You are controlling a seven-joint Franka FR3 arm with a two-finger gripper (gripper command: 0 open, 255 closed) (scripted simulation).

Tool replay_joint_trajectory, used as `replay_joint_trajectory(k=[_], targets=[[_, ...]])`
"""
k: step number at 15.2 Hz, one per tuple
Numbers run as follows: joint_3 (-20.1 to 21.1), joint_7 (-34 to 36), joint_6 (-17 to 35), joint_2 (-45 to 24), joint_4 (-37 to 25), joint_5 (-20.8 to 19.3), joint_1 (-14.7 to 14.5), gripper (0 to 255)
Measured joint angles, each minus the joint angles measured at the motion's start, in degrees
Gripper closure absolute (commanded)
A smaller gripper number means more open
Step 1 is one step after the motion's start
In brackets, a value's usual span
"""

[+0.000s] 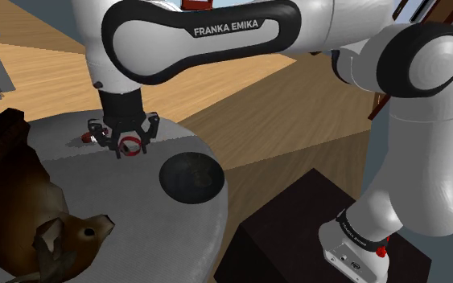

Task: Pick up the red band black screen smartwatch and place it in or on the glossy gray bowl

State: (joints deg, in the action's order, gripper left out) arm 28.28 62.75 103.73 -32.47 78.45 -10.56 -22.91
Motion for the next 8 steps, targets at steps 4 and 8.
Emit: replay_joint_trajectory(k=[4, 8], targets=[[0.2, 0.0, -2.9, 0.2, -2.8, 0.2, -0.3, 255], [0.3, -0.2, -5.6, 0.7, -5.1, 0.4, -0.5, 255]])
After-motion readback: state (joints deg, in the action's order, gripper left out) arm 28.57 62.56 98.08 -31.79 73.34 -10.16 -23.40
